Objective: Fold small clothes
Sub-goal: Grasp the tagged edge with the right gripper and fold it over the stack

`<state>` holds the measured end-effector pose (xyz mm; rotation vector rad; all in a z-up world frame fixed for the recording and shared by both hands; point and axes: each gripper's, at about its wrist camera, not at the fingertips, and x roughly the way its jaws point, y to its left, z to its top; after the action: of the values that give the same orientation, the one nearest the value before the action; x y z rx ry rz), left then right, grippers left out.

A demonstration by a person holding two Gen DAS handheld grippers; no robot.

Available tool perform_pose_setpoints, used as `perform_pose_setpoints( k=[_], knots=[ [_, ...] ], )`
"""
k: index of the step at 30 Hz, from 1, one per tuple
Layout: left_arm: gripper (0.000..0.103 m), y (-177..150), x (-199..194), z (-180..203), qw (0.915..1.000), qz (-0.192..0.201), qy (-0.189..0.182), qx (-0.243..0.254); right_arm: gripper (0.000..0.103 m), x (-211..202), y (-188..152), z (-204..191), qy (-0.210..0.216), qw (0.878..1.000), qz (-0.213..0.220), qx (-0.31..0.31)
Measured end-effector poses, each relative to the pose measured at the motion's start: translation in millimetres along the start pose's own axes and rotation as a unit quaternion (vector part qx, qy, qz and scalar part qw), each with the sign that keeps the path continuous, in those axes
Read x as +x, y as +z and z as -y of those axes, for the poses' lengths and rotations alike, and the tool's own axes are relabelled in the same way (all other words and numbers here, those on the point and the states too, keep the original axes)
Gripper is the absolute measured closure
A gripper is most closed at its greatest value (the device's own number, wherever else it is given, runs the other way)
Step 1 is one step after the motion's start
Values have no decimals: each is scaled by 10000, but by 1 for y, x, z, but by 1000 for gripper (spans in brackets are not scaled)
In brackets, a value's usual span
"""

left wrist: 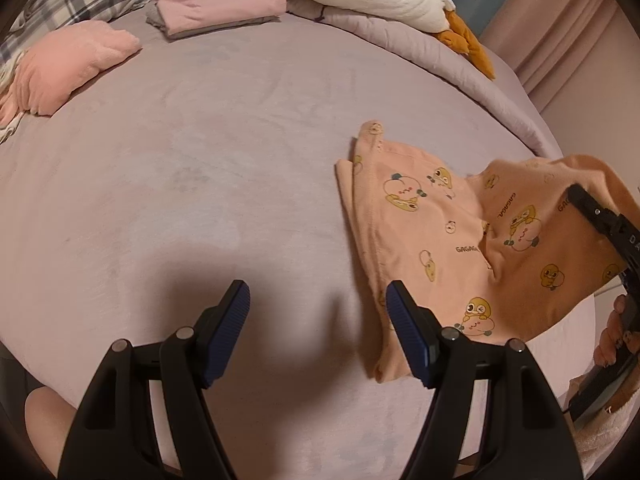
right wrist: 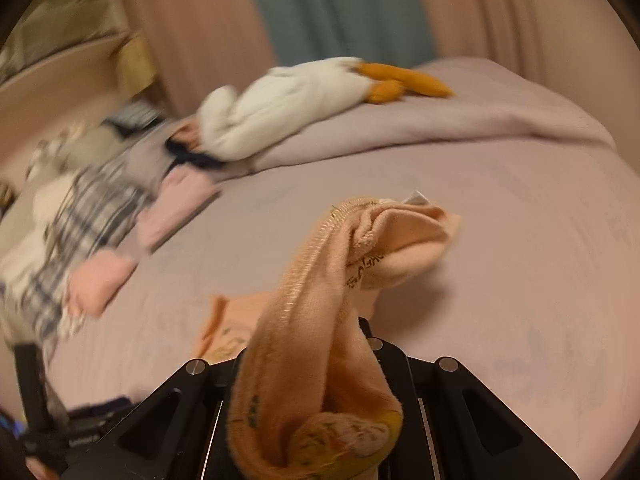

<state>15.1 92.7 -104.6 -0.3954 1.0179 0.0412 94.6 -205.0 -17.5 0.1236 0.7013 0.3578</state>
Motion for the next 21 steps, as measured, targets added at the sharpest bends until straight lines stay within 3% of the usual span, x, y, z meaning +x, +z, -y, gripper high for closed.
perform_pose_setpoints(
  k=[9,16,21],
  knots=[
    [32,-3,-1,-8,9999,-46,66,-73,91,43,-29,-58,643,9884,-912,-1034],
    [32,-2,0,-8,9999,-86,10,-78,91,71,-56,-66,876,9776,-1623,-1011],
    [32,1,-2,-3,9998,-84,-161,-23,89,72,-63,-61,968,9755,-1771,-871]
  ],
)
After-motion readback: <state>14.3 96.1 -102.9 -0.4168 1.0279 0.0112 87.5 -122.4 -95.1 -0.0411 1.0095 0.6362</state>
